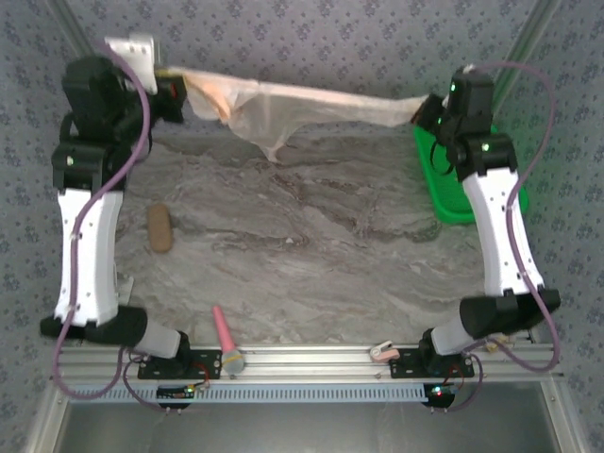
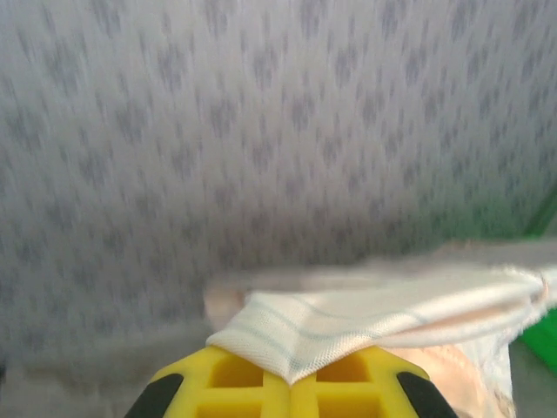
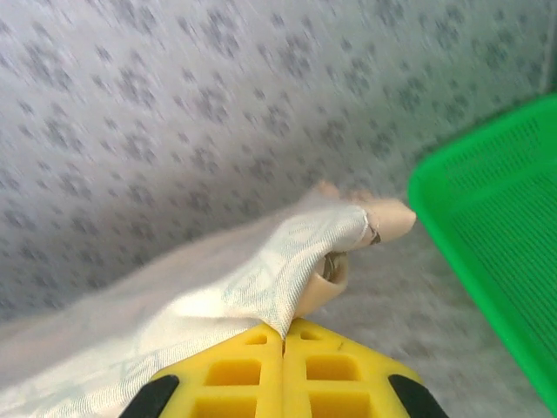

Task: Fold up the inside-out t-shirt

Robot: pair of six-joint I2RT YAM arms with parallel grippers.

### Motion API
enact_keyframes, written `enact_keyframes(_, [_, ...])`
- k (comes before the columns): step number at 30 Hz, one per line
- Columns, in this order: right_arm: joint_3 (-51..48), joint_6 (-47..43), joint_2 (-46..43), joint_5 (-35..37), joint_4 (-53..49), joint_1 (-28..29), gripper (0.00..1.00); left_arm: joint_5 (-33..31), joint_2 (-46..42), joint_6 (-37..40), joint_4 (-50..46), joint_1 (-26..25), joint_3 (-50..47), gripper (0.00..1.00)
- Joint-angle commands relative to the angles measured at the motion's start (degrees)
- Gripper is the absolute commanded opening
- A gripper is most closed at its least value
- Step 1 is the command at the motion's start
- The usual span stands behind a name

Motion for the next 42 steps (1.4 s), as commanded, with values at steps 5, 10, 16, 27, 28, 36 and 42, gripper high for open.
enact_keyframes(5, [-43.63, 7.65, -13.86, 7.3, 10.21, 9.65, 0.07, 3.03, -24.23, -16.79, 13.37, -0.01, -57.44, 0.37])
enact_keyframes(10, [-61.17, 16.02, -16.53, 10.29, 11.58, 17.73, 0.4, 2.83, -28.72, -22.92, 5.87, 0.09, -69.17, 0.68])
enact_keyframes(16, [-54.1, 3.2, -9.29, 2.22, 11.07, 13.34, 0.45, 2.5, -22.11, -22.98, 1.95, 0.01, -63.56, 0.71])
enact_keyframes(27, [-32.37, -4.95, 18.39, 1.36, 17.95, 7.0, 0.38, -2.86, 8.46, -30.09, 11.38, -0.16, -51.23, 0.61])
enact_keyframes(28, [-31.33, -4.86, 19.79, 1.67, 18.24, 6.84, 0.36, -3.91, 10.09, -30.83, 11.9, -0.17, -50.71, 0.6])
enact_keyframes(36, [-40.77, -0.2, 22.01, -0.21, 15.88, 10.63, 0.17, -8.2, 21.06, -32.27, 11.32, 0.22, -47.17, 0.54])
enact_keyframes(42, [-48.65, 5.18, 16.96, -4.89, 10.08, 18.62, 0.03, -8.67, 25.15, -32.04, 8.95, 3.34, -45.31, 0.49])
